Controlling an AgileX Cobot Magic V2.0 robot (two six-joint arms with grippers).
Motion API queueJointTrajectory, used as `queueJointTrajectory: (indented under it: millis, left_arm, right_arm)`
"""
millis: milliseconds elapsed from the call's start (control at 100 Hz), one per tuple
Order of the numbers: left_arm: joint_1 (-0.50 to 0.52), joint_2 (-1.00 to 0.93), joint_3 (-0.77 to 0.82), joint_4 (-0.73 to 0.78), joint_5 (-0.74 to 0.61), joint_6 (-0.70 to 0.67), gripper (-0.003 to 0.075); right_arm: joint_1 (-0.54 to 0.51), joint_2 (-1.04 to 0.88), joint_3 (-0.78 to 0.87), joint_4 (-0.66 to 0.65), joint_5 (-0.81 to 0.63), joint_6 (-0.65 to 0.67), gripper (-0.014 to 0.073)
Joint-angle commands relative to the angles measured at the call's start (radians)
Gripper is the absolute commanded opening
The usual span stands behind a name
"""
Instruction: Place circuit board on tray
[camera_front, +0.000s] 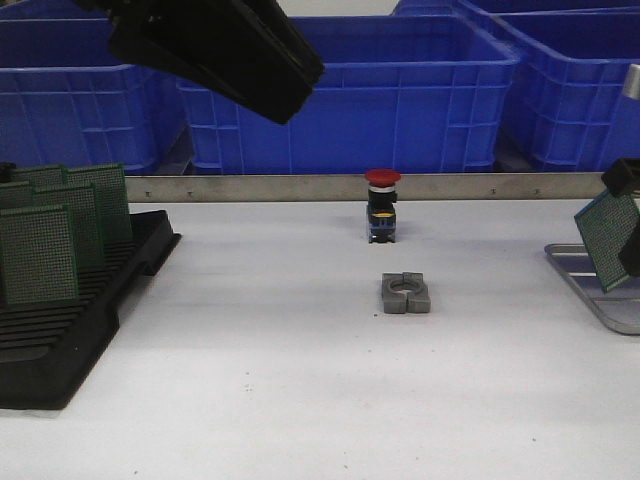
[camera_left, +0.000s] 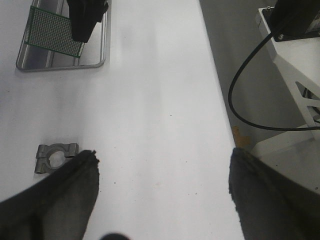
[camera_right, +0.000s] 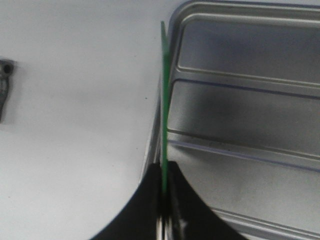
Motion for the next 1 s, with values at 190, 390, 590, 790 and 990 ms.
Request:
queueJointTrajectory:
  millis: [190,390,590,790,990]
  left_arm:
    - [0.006,-0.035,-0.031,-0.064,0.003,-0.012,0.0515]
    - [0.051,-0.037,-0.035,-0.042,0.001,-0.012,0.0515]
    - [0.183,-0.038,-0.071,0.079,0.023,-0.012,0.0515]
    - [0.297,-0.038,-0.081,0.324,0.025,-0.015,0.0515]
    - [0.347,-0.035,-0.081,0.501,0.022,-0.039,0.0515]
  right_arm:
    - [-0.006,-0.026,-0.030,0.020,-0.057,0.003,0.0223]
    - [-0.009,-0.027,-0.030,-0.024,-0.071,0.003,0.0651]
    - [-0.028,-0.027,-0.030,-0.030,-0.067,0.003,0.0643]
    - [-0.029,-0.027,-0.030,-0.029,-0.064,0.003,0.0643]
    - [-0.029,-0.027,-0.030,-0.029,-0.063,0.003,0.0643]
